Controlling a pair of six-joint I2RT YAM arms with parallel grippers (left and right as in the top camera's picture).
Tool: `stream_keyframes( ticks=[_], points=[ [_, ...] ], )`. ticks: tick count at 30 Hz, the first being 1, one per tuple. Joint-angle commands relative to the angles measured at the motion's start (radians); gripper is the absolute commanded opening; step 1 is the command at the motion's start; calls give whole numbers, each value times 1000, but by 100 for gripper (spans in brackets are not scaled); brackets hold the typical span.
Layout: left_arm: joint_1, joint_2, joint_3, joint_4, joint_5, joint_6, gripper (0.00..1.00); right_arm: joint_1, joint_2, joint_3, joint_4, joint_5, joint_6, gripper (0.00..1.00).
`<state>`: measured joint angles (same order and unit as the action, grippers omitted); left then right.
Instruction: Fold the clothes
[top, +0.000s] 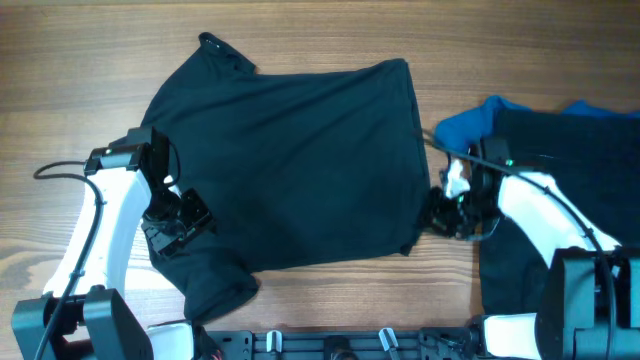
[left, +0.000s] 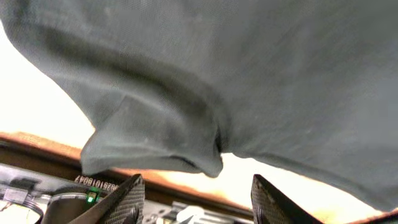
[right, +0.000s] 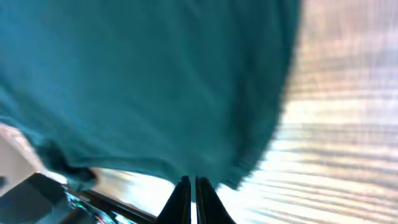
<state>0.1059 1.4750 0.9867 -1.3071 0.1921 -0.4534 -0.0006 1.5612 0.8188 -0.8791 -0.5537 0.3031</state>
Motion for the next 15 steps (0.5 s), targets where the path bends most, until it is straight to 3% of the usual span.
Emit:
stream_keyframes(
  ticks=[1, 6, 7, 8, 9, 15],
  points=[
    [-1, -11, -8, -33, 25, 4, 60, 3, -5, 71, -15, -24, -38, 4],
    [-21, -11, -60, 22, 28, -37, 66, 3, -3, 71, -60, 20, -37, 5],
    [-21, -11, -67, 33, 28, -37, 66, 5, -2, 65, -75, 36, -38, 24],
    [-21, -11, -71, 44, 28, -37, 66, 15, -2, 45, -83, 62, -38, 53],
    [-21, -11, -71, 58, 28, -37, 66, 29, 0, 13, -66, 63, -39, 62],
    [-21, -11, -71, 67, 28, -36, 67, 114, 5, -100, 83, 56, 26, 70]
  ],
)
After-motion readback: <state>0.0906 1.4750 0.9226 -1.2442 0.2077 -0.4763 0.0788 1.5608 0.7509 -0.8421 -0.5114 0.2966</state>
